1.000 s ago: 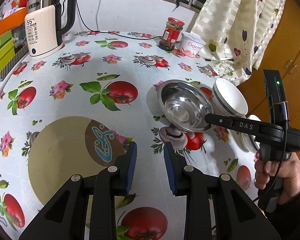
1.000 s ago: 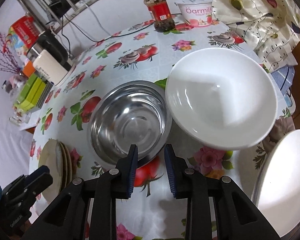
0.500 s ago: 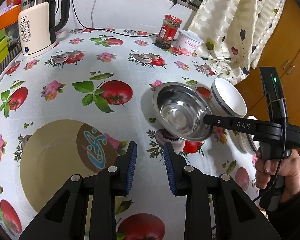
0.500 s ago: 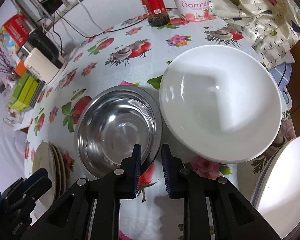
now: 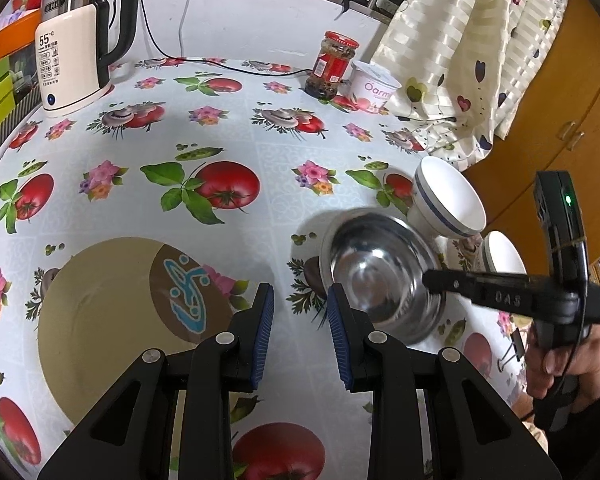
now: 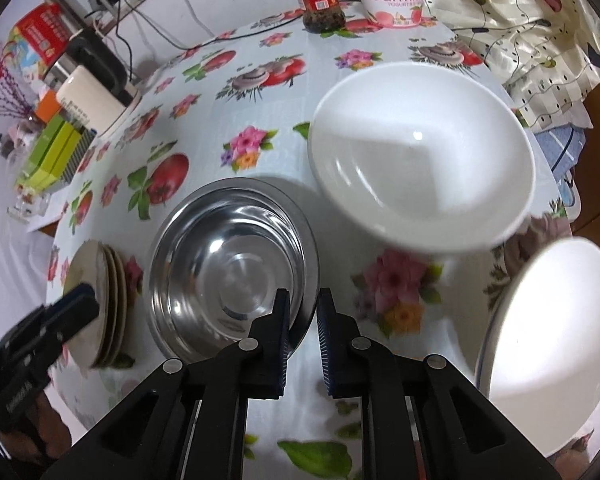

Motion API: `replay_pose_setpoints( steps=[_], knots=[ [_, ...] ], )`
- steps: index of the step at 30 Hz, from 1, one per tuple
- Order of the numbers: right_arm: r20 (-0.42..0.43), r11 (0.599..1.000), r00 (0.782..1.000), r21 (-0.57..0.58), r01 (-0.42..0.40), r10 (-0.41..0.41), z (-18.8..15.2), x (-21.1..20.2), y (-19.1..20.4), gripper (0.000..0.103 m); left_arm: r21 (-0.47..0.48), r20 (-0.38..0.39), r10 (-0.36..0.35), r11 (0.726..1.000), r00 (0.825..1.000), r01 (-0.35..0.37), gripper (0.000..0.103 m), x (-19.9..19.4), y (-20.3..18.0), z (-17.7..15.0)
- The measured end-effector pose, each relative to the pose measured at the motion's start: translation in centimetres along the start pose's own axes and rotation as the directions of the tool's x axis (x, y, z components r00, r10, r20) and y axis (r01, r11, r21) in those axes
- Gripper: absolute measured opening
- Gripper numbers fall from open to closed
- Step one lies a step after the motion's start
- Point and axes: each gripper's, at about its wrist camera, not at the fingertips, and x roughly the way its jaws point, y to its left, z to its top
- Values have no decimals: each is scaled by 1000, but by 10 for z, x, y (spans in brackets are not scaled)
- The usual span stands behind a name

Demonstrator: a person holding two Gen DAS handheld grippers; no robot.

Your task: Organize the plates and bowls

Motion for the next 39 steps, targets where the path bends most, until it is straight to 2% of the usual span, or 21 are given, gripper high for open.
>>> replay_pose_setpoints(
  steps=[15,17,19,27,32,39],
  knots=[
    [-14,1000,1000,-1,-6,6,-40,-18,-8,16,28,14,5,1000,1000,-5,29,-17,-16,-10],
    [0,1000,1000,-2,-6,6,-43,-23,-9,25,31,18,5,999,1000,-6,29,-20,-18,-10],
    [20,1000,1000,-2,-17,17,-46,-29,-10,27,34,20,4,999,1000,-5,29,-22,-21,-10],
    [123,999,992,-34,-22,26,-48,-64,-8,28,43,27,-39,998,999,38,29,-30,-31,-5],
    [183,998,983,-56,-13,23,-44,-83,-2,33,43,23,-59,997,998,58,29,-31,-35,0],
    [210,997,978,-70,-6,21,-42,-93,1,34,55,24,-73,996,997,71,29,-29,-42,8]
  ],
)
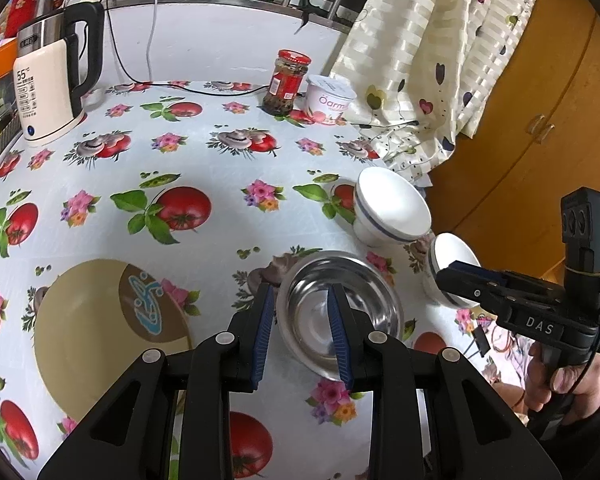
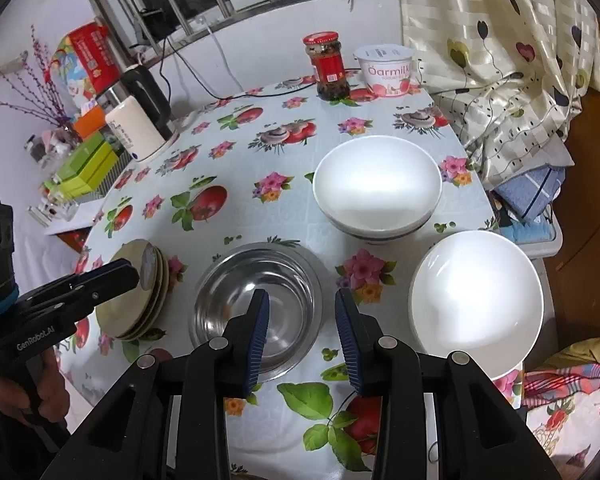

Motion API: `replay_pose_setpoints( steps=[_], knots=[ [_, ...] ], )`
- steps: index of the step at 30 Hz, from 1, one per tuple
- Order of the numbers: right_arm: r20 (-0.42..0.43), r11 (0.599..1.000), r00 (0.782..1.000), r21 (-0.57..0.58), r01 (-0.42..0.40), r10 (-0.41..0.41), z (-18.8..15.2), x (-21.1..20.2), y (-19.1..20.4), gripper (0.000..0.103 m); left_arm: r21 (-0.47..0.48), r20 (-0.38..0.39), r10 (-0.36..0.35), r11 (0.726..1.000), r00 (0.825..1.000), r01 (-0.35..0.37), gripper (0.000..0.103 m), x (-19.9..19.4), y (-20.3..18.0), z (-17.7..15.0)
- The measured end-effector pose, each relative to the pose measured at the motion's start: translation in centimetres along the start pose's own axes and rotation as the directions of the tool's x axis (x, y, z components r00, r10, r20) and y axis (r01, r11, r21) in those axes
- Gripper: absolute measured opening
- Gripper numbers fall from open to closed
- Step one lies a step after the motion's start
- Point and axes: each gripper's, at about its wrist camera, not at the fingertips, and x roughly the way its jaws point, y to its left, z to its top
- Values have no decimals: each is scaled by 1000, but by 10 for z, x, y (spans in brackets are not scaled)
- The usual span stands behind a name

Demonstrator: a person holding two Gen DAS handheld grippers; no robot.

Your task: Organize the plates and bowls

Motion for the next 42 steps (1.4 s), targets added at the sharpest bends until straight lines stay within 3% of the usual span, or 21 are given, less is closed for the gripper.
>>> replay_pose_setpoints(
  steps=[42],
  knots=[
    [46,997,998,73,30,-33,33,-3,-45,34,36,-53,-34,999,998,36,29,48,-32,45]
  ],
)
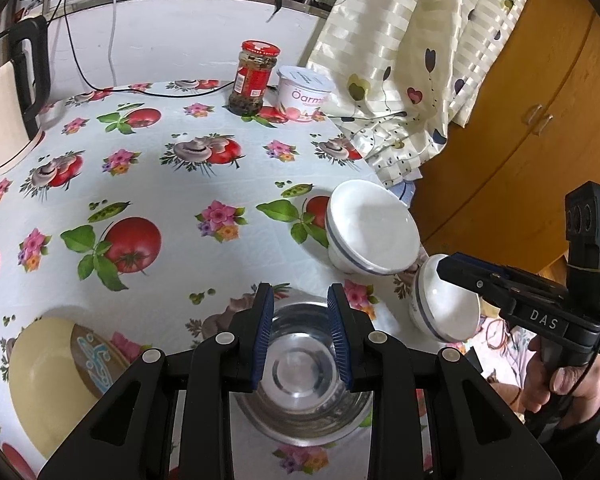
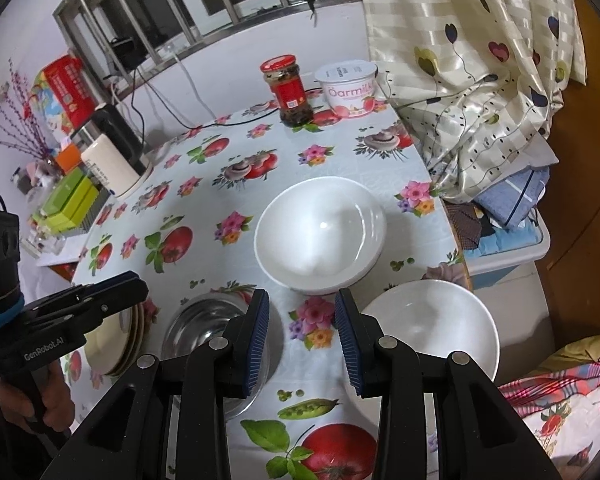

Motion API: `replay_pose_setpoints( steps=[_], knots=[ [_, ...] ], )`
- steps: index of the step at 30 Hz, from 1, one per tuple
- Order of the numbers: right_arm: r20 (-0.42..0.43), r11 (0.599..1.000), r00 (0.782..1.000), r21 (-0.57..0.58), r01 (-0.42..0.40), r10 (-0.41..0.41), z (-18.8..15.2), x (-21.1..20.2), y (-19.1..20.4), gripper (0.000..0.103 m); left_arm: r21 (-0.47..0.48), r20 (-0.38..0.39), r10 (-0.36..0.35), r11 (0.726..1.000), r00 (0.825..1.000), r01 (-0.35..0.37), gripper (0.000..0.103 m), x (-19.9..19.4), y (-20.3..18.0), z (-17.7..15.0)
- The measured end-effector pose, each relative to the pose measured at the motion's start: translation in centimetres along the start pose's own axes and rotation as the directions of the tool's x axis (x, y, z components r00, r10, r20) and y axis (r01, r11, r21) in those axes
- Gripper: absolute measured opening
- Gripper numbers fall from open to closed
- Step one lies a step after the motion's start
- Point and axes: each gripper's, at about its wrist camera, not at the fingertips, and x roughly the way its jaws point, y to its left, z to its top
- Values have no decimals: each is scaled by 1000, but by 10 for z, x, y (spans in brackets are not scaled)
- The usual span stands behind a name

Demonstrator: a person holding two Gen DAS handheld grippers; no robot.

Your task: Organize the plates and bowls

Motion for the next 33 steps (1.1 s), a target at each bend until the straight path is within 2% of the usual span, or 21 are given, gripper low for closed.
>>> replay_pose_setpoints(
  steps=[24,33],
  knots=[
    [-16,997,999,62,41,-40,24,31,-42,33,4,-56,-53,999,997,53,29,59,-23,31],
    [-32,996,998,80,50,-47,31,45,-56,27,-8,-85,-67,998,994,66,29,83,-26,40]
  ],
)
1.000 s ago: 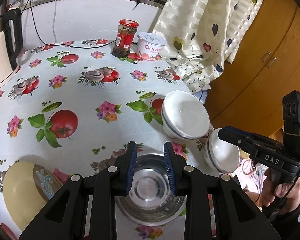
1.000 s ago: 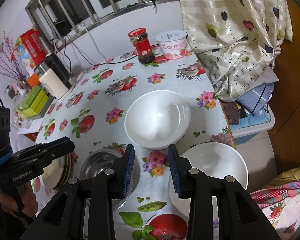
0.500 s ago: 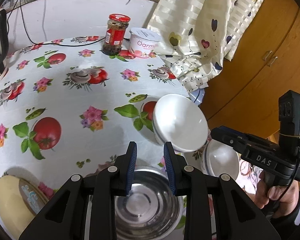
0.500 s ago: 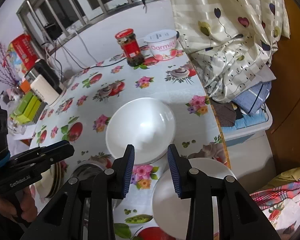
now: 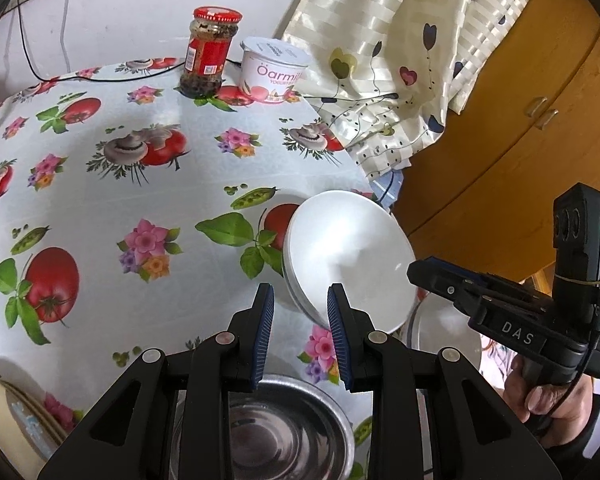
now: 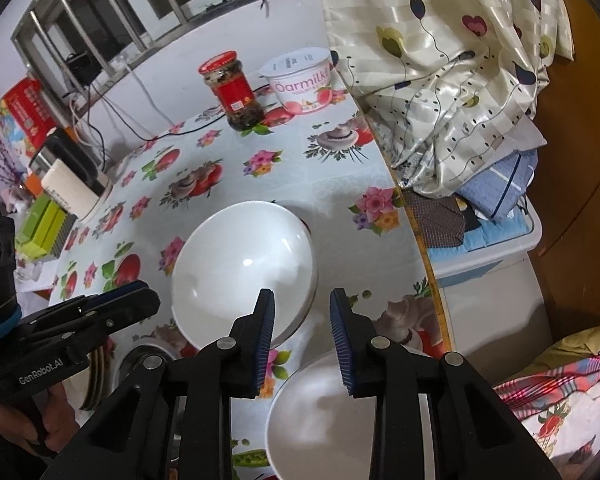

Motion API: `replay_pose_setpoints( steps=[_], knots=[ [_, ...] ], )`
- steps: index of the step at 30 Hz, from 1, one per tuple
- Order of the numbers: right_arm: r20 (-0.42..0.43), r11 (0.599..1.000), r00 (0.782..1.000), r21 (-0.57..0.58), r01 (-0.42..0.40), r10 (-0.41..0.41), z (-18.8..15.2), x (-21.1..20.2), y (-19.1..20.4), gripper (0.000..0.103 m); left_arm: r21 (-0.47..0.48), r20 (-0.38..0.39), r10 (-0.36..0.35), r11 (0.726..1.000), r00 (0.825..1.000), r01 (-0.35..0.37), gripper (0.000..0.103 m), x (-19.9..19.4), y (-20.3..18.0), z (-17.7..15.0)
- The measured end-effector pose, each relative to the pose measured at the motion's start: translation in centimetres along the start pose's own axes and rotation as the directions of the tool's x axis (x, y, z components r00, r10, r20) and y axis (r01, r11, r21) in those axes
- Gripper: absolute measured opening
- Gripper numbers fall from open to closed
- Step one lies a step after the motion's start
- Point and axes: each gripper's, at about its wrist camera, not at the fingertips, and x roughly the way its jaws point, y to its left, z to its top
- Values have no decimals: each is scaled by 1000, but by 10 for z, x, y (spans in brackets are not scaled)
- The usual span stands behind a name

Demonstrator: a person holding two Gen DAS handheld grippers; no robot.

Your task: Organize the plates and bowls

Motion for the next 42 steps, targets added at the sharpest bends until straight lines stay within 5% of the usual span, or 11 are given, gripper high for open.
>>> replay_pose_setpoints(
  steps=[19,42],
  knots=[
    [-29,1000,999,12,-25,25,4,18,-5,14,4,-37,-12,1000,999,12,19,21,-2,4],
    [-10,1000,1000,-5,-15,15,6,7,8,14,-1,4,-17,1000,1000,17,19,0,-1,2]
  ],
)
